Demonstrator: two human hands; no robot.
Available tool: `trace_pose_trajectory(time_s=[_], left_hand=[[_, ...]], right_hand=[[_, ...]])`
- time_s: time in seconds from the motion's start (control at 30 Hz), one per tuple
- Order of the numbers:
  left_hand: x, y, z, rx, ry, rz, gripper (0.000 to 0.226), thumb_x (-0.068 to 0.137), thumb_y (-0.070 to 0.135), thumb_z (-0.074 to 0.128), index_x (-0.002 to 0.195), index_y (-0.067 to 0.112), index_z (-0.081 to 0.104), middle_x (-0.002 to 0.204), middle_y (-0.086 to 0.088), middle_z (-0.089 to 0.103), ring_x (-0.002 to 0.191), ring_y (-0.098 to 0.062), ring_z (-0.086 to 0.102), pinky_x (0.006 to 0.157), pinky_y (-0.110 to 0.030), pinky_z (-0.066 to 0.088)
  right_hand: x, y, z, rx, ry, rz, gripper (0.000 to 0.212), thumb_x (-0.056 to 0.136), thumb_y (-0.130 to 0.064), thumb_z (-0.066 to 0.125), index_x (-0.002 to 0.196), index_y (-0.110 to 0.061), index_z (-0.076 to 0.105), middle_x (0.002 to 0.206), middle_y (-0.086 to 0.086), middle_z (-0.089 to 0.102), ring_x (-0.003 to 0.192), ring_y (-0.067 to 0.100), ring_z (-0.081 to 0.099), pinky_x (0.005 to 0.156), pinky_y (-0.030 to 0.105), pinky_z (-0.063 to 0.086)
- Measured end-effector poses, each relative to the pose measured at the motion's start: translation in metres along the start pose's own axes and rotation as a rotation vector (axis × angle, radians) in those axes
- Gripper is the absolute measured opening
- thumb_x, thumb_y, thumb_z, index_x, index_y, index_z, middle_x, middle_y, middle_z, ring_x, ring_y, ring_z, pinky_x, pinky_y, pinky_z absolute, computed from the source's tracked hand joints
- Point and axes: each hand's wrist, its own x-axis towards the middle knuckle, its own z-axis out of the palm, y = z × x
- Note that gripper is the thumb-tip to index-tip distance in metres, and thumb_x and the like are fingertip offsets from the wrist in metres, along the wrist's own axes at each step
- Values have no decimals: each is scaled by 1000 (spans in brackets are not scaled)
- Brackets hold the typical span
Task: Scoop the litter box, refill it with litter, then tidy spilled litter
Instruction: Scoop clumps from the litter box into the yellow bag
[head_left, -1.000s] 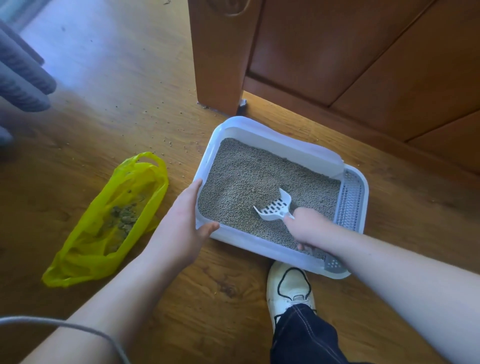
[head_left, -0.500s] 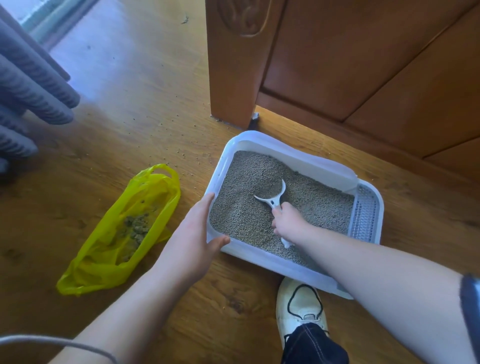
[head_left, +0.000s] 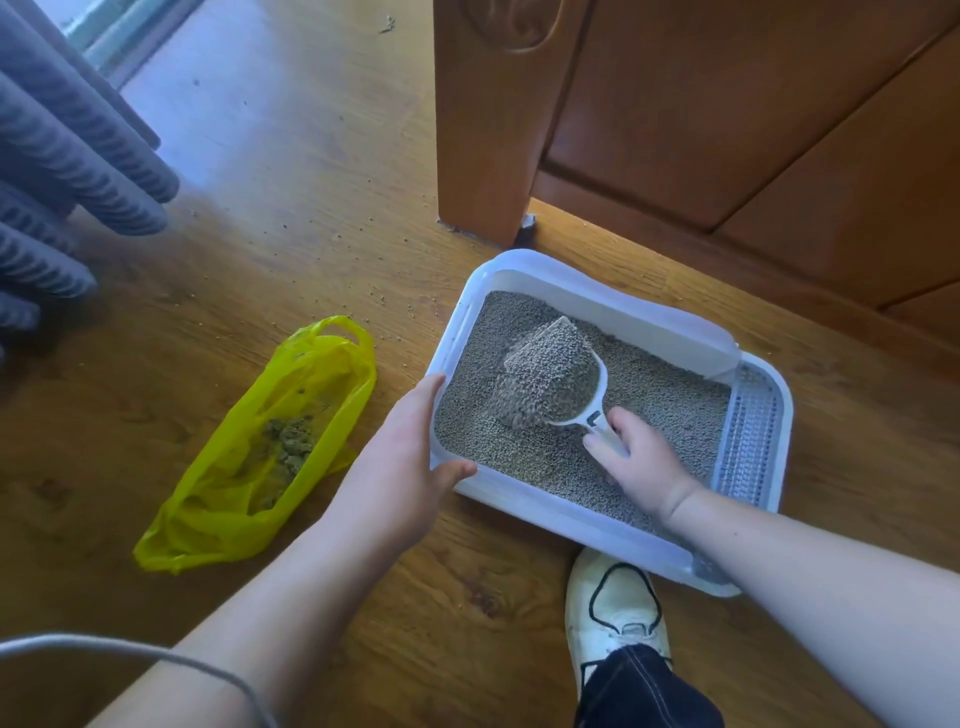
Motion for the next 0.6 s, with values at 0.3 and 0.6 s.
trace_pose_trajectory(time_s=[0.3,0.6], left_hand=[[0,-4,3,-19,-3,-6,94,81,28,81,154,36,23,156,14,33,137,-14,45,112,-41,41],[0,-5,4,-29,-7,-8,93,81,28,81,153,37,24,155,14,34,137,-13,45,111,-42,42]], right_hand=[[-10,6,4,-17,86,-114,26,93,-31,61,78,-12,51,63,2,51,54,17,44,53,38,37],[-11,4,-5,-187,88,-56,28,98,-36,52,76,-19,46,65,5,55,59,26,52,55,36,37]])
